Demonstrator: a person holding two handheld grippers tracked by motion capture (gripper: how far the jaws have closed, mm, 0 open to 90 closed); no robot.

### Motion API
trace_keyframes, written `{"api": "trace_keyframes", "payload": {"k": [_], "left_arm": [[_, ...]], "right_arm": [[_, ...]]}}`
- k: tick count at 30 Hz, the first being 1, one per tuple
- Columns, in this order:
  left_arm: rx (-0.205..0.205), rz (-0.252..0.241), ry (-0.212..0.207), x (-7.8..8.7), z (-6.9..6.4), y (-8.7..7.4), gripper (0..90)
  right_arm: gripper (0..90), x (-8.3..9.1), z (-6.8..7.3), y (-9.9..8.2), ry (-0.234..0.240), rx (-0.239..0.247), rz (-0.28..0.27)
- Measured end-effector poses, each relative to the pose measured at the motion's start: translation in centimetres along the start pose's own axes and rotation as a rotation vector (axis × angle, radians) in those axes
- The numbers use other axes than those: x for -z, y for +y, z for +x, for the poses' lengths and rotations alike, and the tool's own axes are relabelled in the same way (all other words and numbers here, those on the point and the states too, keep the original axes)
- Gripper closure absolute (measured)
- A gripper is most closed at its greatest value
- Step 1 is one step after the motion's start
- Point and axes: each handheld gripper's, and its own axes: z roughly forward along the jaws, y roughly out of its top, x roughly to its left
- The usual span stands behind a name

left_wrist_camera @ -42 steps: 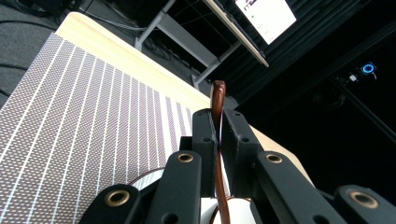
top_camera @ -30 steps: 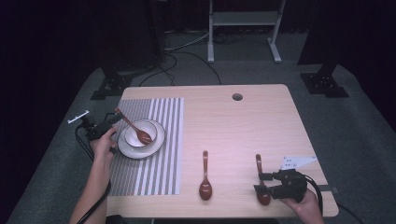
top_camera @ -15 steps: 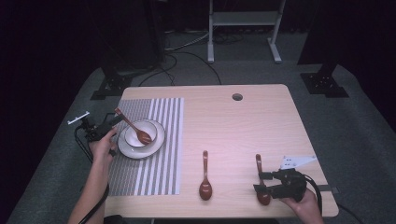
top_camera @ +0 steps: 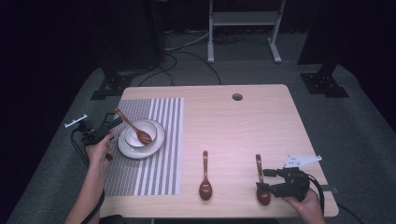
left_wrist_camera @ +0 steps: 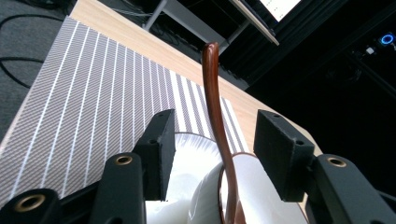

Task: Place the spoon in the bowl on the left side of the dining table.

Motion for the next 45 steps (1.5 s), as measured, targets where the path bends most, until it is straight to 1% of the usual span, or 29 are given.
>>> {"api": "trace_keyframes", "payload": {"k": [1,5,9,10,12,13,17,19,21,29,33,34,36,37,38,39,42,44,45], "left_arm": [[-0.009,0.003,0.006,0.1,0.0,0.0,45.5],[-0.020,0.011,0.017,0.6,-0.1,-0.2,40.8],[-0.026,0.022,0.012,0.8,-0.5,-0.4,37.1],[-0.034,0.029,0.011,0.9,-0.6,-0.5,35.9],[-0.043,0.038,0.015,1.0,-0.8,-0.6,32.2],[-0.039,0.040,0.014,1.0,-0.9,-0.7,29.2],[-0.049,0.054,0.015,1.2,-1.1,-1.0,23.7],[-0.048,0.061,0.005,1.4,-1.2,-1.4,20.4],[-0.066,0.071,0.007,1.6,-1.4,-1.7,19.1],[-0.104,0.090,-0.008,2.3,-2.1,-2.7,17.7],[-0.106,0.093,-0.010,2.4,-2.3,-2.9,17.5],[-0.111,0.099,-0.009,2.5,-2.4,-3.0,15.4],[-0.113,0.099,-0.019,2.5,-2.6,-3.2,15.0],[-0.107,0.099,-0.025,2.6,-2.8,-3.3,15.0],[-0.092,0.103,-0.024,2.7,-3.0,-3.4,12.9],[-0.088,0.103,-0.033,2.7,-3.1,-3.5,9.3],[-0.103,0.102,-0.048,2.9,-3.7,-3.7,9.2],[-0.125,0.109,-0.055,2.9,-4.2,-3.9,9.2],[-0.126,0.112,-0.057,3.0,-4.4,-3.9,9.2]], "right_arm": [[28.6,0.1,-0.1,0.0,-0.003,-0.002,-0.001],[27.2,0.3,-0.2,0.0,-0.019,-0.009,-0.008],[26.1,0.6,-0.3,-0.1,-0.029,-0.016,-0.018],[25.2,0.7,-0.4,-0.1,-0.032,-0.018,-0.023],[24.8,0.8,-0.5,-0.1,-0.036,-0.023,-0.027],[24.6,0.8,-0.5,-0.1,-0.036,-0.028,-0.029],[24.5,0.8,-0.4,0.0,-0.042,-0.028,-0.031],[24.5,0.9,-0.3,0.0,-0.042,-0.029,-0.034],[24.5,1.0,-0.3,0.1,-0.041,-0.033,-0.038],[24.5,1.1,-0.3,0.0,-0.048,-0.029,-0.041],[24.5,1.2,-0.3,0.1,-0.049,-0.029,-0.043],[24.5,1.2,-0.3,0.0,-0.049,-0.030,-0.042],[24.5,1.2,-0.3,0.0,-0.051,-0.030,-0.041],[24.5,1.2,-0.3,0.0,-0.051,-0.029,-0.041],[24.5,1.3,-0.3,0.0,-0.052,-0.030,-0.041],[24.5,1.3,-0.3,0.0,-0.052,-0.031,-0.041],[24.5,1.4,-0.3,0.0,-0.053,-0.033,-0.043],[24.5,1.4,-0.3,0.0,-0.055,-0.033,-0.043],[24.5,1.4,-0.3,0.0,-0.056,-0.032,-0.044]]}}
